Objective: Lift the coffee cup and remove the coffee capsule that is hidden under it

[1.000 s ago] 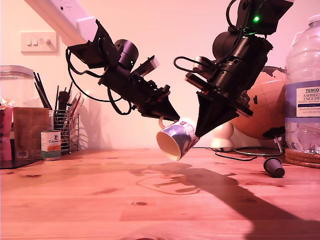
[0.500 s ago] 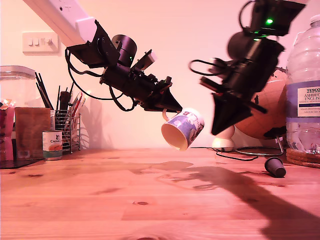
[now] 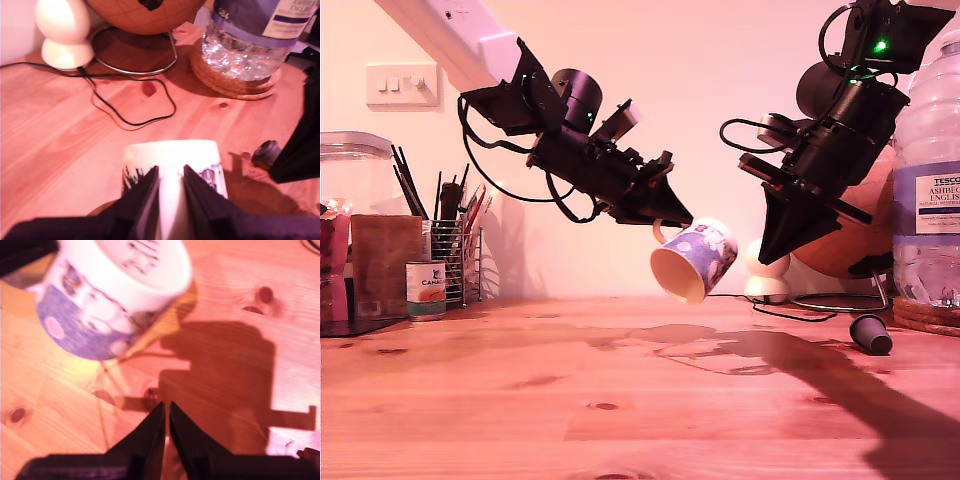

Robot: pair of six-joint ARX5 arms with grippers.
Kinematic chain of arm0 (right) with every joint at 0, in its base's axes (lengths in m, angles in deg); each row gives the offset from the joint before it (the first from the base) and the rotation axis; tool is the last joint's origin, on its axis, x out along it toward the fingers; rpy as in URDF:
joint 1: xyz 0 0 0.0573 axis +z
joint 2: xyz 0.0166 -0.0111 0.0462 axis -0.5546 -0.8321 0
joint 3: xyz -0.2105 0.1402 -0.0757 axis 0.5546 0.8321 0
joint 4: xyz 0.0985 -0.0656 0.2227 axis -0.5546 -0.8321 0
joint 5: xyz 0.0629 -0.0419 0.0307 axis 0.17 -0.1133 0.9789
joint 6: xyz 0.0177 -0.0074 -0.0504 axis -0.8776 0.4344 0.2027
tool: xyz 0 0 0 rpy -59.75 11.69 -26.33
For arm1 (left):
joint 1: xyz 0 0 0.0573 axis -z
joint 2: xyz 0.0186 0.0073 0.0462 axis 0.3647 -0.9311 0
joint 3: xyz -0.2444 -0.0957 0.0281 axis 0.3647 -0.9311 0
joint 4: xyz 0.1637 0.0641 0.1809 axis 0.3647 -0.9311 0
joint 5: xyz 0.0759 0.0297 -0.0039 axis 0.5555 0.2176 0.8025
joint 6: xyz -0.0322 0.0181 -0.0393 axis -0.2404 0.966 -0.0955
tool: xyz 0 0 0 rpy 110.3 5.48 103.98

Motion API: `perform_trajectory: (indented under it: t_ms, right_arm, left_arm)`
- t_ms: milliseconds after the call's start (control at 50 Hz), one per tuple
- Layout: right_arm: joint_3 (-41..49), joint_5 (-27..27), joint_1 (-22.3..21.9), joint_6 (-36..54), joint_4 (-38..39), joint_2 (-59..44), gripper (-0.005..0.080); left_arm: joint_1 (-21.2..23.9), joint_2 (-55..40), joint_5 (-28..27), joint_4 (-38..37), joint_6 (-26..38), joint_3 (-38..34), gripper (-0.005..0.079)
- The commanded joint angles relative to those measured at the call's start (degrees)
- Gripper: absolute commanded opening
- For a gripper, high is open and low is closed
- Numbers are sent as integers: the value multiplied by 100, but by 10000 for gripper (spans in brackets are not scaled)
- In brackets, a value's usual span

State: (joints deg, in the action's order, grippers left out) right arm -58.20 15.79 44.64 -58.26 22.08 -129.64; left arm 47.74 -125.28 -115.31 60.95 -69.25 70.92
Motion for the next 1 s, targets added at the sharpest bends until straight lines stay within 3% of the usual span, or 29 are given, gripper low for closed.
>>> perform_trajectory:
  t_ms: [0,500,760,980]
  right_arm:
    - [-66,0,17,0,72,-87,-13]
    - [-66,-9,-44,-13,236,-90,-13]
    - [-66,-76,-98,-57,212,-164,-13]
    - [-66,-76,-98,-55,234,-208,-13]
  left_arm:
    - [33,404,-35,61,-28,77,-19]
    - [57,713,-216,-205,-28,77,-19]
    - [57,1180,476,-258,-28,74,-19]
    - [57,1460,654,-411,-31,74,-19]
